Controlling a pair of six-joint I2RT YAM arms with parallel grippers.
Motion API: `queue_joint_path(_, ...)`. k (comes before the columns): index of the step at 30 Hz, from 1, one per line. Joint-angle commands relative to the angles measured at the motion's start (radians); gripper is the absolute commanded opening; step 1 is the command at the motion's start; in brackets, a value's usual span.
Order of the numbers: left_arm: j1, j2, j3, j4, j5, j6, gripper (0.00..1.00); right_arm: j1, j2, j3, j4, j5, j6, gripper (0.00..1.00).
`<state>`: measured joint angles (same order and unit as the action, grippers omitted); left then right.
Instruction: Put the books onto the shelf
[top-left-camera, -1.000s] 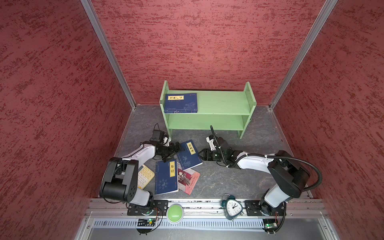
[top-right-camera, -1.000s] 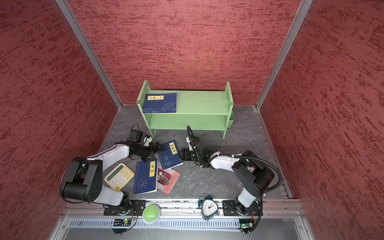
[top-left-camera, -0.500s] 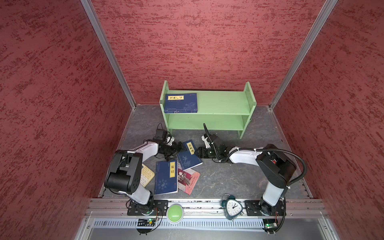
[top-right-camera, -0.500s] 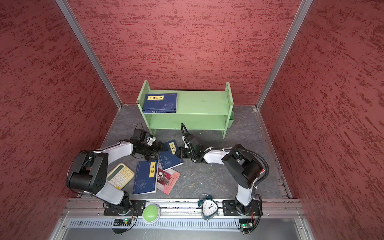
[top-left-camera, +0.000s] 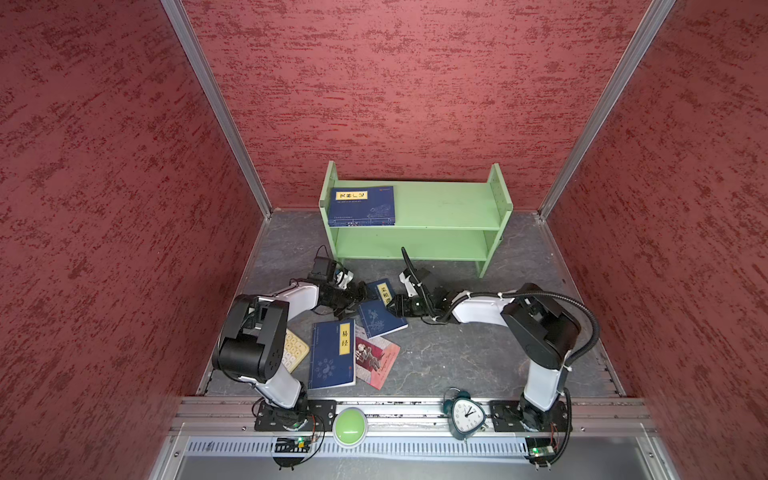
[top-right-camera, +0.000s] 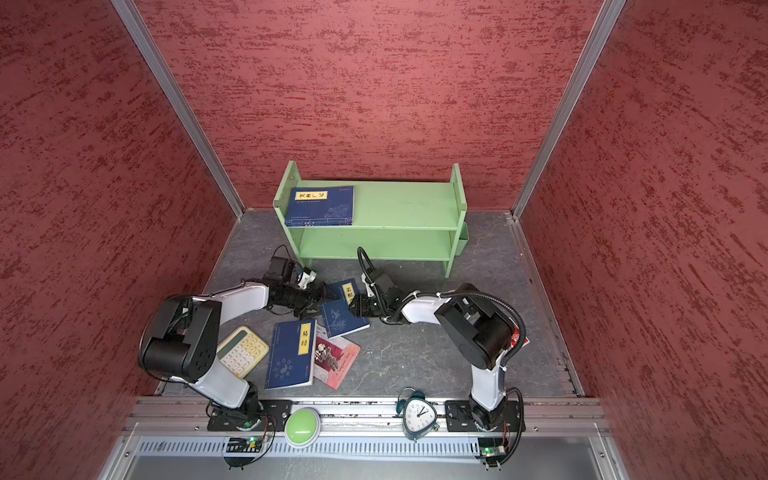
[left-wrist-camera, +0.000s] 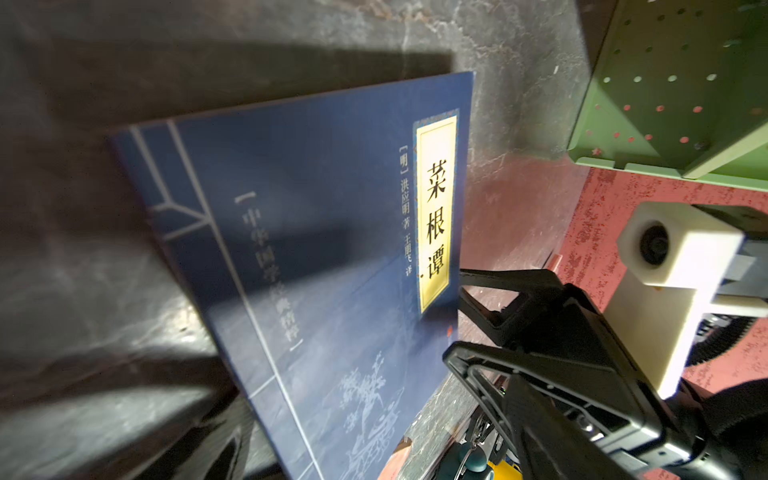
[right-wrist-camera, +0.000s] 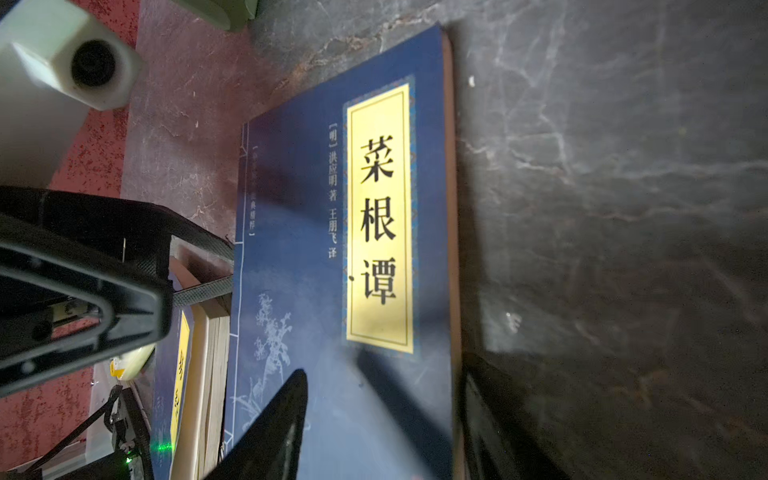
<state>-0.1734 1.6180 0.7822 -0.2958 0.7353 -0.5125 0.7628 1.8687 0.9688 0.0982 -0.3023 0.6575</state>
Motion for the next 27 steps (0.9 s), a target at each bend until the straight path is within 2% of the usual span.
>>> queue_joint_path(1, -0.008, 0.012, 0.022, 0.075, 0.075, -0.025, 0.91, 0.001, 0.017, 0.023, -0.001, -0.033, -0.004, 0.59)
queue_joint_path(9, -0.038, -0.018, 0.030, 0.083, 0.108, -0.043, 0.83, -0.009, 0.011, 0.000, 0.040, -0.059, 0.018, 0.59)
queue_joint_path(12, -0.043, -0.019, 0.038, 0.045, 0.104, -0.046, 0.73, -0.011, 0.002, -0.007, 0.051, -0.065, 0.027, 0.59)
queue_joint_path(16, -0.043, -0.014, 0.058, -0.034, 0.083, -0.017, 0.65, -0.014, -0.015, -0.019, 0.059, -0.068, 0.038, 0.59)
queue_joint_path(19, -0.041, -0.015, 0.060, -0.054, 0.063, -0.008, 0.53, -0.017, -0.033, -0.031, 0.064, -0.062, 0.051, 0.59)
queue_joint_path(24, -0.043, -0.010, 0.070, -0.075, 0.057, -0.015, 0.25, -0.019, -0.076, -0.078, 0.095, -0.011, 0.091, 0.59)
queue_joint_path(27, -0.046, -0.009, 0.080, -0.094, 0.047, -0.013, 0.18, -0.021, -0.100, -0.097, 0.100, 0.011, 0.104, 0.59)
